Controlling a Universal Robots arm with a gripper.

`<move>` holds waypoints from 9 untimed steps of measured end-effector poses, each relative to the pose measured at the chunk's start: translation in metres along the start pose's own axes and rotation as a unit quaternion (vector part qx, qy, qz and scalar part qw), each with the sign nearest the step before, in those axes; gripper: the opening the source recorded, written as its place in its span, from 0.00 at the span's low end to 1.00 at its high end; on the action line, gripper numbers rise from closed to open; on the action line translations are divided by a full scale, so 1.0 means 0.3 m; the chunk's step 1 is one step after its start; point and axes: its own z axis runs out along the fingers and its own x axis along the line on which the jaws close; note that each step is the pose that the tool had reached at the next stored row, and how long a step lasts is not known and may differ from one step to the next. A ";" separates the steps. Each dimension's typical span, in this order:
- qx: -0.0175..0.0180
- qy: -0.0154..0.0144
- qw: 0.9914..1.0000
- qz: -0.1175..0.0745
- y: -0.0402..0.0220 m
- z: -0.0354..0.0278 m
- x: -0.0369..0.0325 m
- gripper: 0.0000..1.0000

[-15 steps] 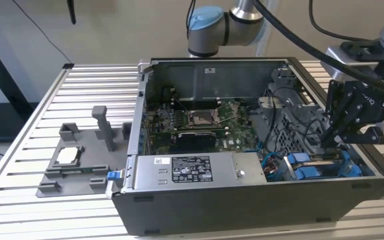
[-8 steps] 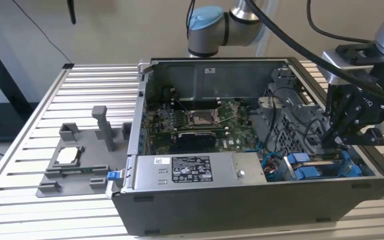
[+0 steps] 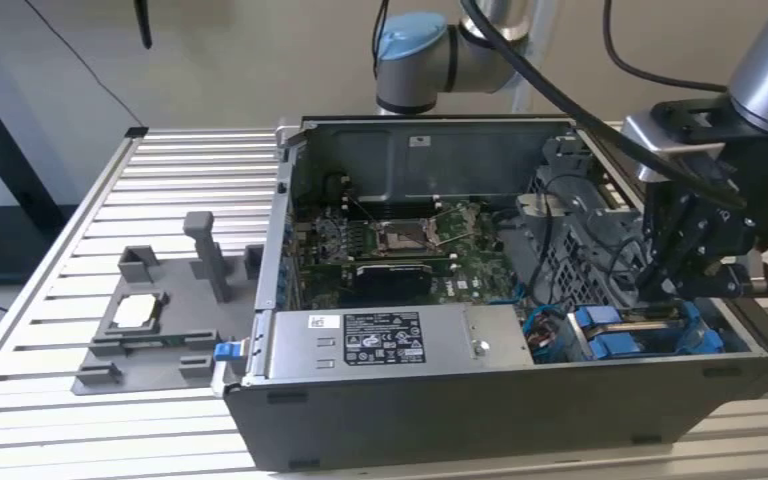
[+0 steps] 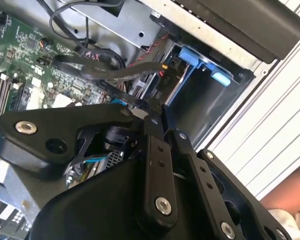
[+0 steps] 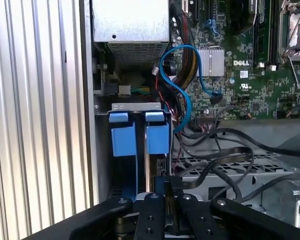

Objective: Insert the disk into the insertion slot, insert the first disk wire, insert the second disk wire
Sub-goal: 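Insert the second disk wire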

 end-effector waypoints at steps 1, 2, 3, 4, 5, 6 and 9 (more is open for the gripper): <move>0.001 0.000 1.000 0.001 0.002 0.002 0.000 0.16; 0.003 0.000 1.000 0.003 0.007 0.005 0.001 0.16; 0.003 0.000 1.000 0.005 0.011 0.008 0.001 0.16; 0.004 0.000 1.000 0.009 0.016 0.010 0.002 0.16; 0.005 0.000 1.000 0.011 0.017 0.010 0.002 0.16; 0.007 0.000 1.000 0.014 0.018 0.011 0.002 0.16; 0.017 -0.001 1.000 0.018 0.021 0.015 0.002 0.16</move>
